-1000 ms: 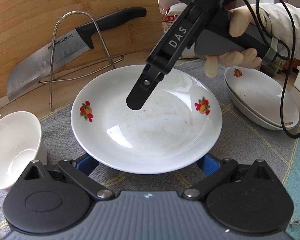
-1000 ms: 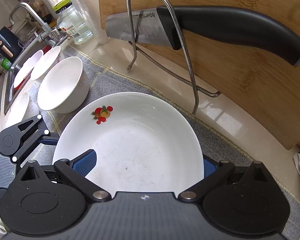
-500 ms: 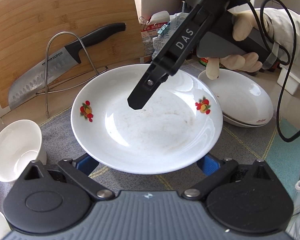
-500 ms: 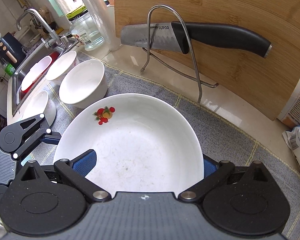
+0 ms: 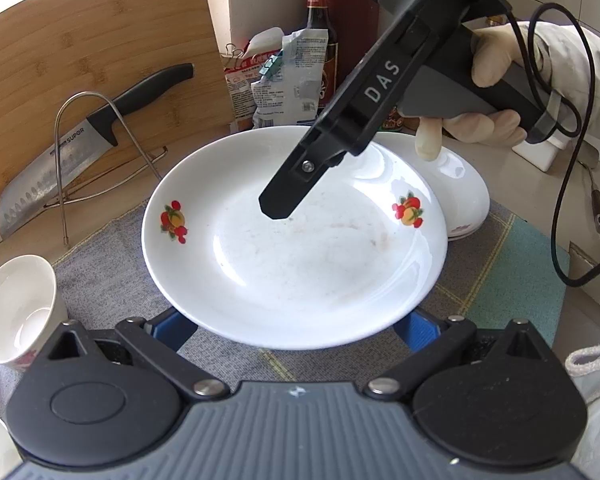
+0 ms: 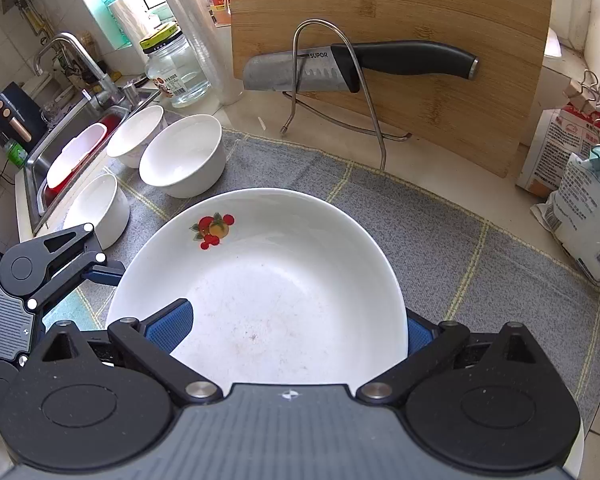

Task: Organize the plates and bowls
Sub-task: 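Lift the white plate with the right tool and carry it toward the jars, then lower the white plate with the right tool onto the stacked plates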

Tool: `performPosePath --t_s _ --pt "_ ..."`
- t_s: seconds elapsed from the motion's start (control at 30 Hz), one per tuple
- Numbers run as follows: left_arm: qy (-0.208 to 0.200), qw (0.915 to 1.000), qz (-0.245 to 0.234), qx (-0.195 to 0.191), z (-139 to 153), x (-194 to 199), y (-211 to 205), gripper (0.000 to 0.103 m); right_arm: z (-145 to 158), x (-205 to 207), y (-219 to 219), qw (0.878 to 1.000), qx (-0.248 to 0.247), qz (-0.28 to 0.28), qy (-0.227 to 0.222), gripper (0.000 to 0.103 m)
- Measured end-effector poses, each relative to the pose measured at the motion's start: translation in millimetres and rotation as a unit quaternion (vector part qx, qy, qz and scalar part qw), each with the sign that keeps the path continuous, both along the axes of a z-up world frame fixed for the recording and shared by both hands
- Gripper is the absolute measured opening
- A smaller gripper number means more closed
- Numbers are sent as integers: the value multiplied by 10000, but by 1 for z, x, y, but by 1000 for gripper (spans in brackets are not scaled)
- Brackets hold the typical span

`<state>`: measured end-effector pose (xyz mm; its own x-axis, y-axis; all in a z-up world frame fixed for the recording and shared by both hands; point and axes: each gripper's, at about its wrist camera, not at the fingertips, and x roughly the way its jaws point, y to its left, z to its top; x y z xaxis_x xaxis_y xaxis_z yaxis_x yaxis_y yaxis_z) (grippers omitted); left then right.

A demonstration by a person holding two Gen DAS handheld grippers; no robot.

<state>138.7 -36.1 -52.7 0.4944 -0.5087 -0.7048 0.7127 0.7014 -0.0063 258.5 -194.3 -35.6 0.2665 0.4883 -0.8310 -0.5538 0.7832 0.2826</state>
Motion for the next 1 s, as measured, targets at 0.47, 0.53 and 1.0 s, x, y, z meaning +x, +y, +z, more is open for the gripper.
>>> performPosePath --t_s 0.47,0.53,1.0 --pt "-31 9983 -576 49 6 -3 -23 102 8 -27 -45 9982 98 -581 -92 103" --pt "-17 9978 -663 48 6 -2 -26 102 8 -30 -51 9976 112 -673 -97 103" --pt "43 9934 -1144 118 1 6 -59 102 2 -44 -93 9930 139 -1168 -29 103"
